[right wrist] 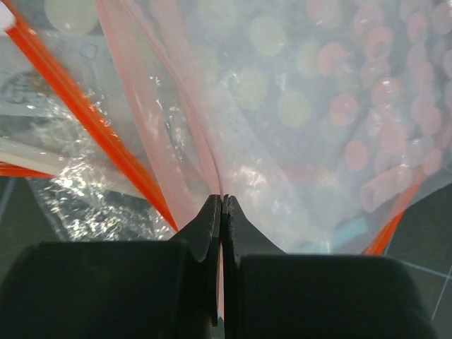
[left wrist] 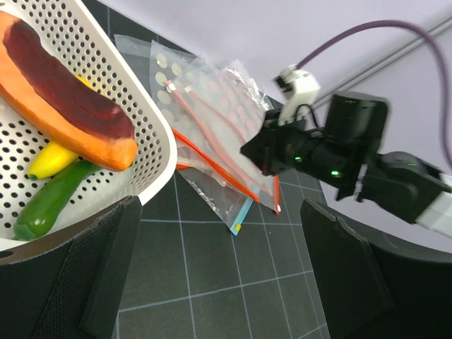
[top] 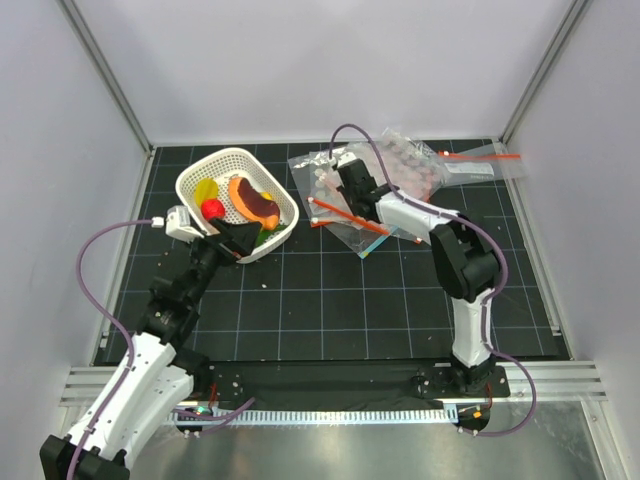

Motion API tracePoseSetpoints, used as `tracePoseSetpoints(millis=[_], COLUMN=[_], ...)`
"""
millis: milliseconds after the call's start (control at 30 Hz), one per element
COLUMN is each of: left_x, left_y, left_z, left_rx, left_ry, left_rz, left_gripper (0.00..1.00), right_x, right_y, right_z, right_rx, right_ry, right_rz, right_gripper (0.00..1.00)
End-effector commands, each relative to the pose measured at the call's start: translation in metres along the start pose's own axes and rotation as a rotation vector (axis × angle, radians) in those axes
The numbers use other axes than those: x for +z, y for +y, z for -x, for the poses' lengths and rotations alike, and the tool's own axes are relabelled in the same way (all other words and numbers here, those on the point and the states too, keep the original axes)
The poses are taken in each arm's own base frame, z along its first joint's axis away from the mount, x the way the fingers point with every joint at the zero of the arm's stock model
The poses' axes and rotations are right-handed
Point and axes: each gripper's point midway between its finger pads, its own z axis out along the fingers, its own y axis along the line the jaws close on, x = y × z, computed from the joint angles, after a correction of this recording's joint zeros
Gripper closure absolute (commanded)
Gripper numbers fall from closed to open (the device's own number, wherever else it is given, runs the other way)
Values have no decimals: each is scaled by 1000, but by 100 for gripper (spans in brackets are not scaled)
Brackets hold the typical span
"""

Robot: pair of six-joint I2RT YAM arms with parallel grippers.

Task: Place the food in the zip-top bag and seal the zipper
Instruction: Pick up the zipper food storage bag at the center of the board, then pick up the fake food from the bin.

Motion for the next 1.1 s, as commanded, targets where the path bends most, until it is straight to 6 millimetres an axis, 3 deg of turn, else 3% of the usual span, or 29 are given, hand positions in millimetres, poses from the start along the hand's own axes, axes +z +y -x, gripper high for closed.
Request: tracePoseSetpoints(millis=[0, 33, 233, 267, 400, 567, 767, 933, 967, 1067], left_x=[3, 3, 7, 8, 16, 31, 47, 69, 76, 81], left_y=[-6, -6, 3, 6, 13, 25, 33, 49, 44, 78], left_z=[6, 6, 4, 4, -3, -14, -9, -25, -20, -44], left_rx=[0, 0, 16, 18, 27, 44, 90, 85, 59, 5], left_ry=[-12, -10, -3, -5, 31, 84, 83, 156, 151, 233], left_rz=[-10, -6, 32, 51, 89, 143, 193, 271, 278, 451], left_gripper=[0, 0, 0, 0, 0, 0, 0, 0, 0, 0], right_x=[-64, -81, -129, -145, -180, -191, -200, -202, -203, -204], right_y=[-27, -30, -37, -26, -7, 14, 13, 16, 16, 15], right_z=[57, 63, 41, 43, 33, 22, 15, 16, 17, 17], right_rx=[204, 239, 340, 322, 290, 414, 456, 460, 463, 461], right_ry=[-169, -197, -163, -184, -225, -302, -338, -352, -356, -358], right_rz=[-70, -69, -128, -124, -153, -21, 16, 44, 45, 41], right_gripper=[99, 99, 99, 99, 99, 99, 99, 99, 99, 99])
